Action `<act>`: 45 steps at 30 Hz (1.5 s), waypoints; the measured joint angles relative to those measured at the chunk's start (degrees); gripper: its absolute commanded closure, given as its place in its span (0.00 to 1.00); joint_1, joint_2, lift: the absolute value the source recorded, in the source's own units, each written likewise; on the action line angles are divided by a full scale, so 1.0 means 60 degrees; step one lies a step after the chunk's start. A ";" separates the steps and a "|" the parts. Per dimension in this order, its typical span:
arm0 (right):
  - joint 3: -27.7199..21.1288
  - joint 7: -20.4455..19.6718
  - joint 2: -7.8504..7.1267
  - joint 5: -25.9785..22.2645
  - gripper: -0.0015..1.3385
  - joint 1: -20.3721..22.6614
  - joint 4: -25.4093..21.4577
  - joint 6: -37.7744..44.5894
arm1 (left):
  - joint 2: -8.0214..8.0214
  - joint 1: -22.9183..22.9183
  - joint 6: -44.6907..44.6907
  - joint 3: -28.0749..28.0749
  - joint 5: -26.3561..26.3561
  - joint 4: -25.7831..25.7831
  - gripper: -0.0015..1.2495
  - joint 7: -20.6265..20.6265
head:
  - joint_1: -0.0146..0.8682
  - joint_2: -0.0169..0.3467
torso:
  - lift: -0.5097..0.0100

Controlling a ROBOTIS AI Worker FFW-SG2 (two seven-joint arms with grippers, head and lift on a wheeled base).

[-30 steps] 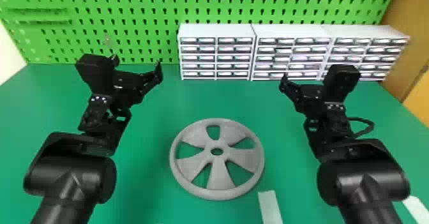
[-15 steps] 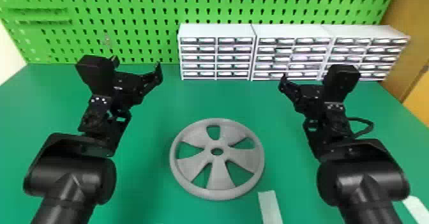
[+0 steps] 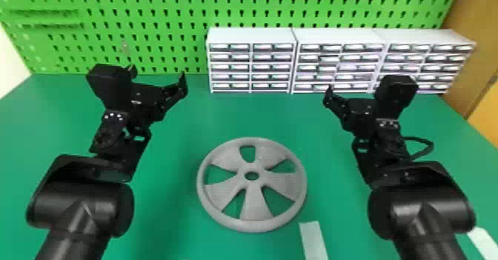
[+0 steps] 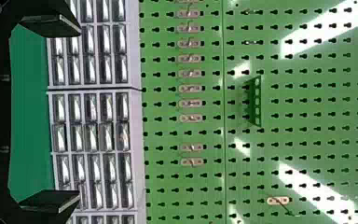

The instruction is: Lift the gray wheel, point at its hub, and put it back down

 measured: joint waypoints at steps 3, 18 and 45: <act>0.0008 0.0000 0.0000 0.0000 0.06 0.0000 0.0000 0.0000 | 0.0000 0.0000 0.0000 0.0000 0.0000 0.0000 0.07 0.0008 | 0.80 0.18 | 0.81; 0.0034 0.0000 -0.0007 0.0000 0.06 0.0001 0.0000 0.0000 | 0.0000 -0.0011 0.0000 -0.0012 0.0000 0.0016 0.07 0.0014 | 0.80 0.18 | 0.81; 0.0049 0.0000 -0.0030 0.0000 0.06 0.0001 0.0001 0.0026 | 0.0000 0.0000 0.0000 -0.0051 0.0000 0.0029 0.07 0.0013 | 0.80 0.18 | 0.81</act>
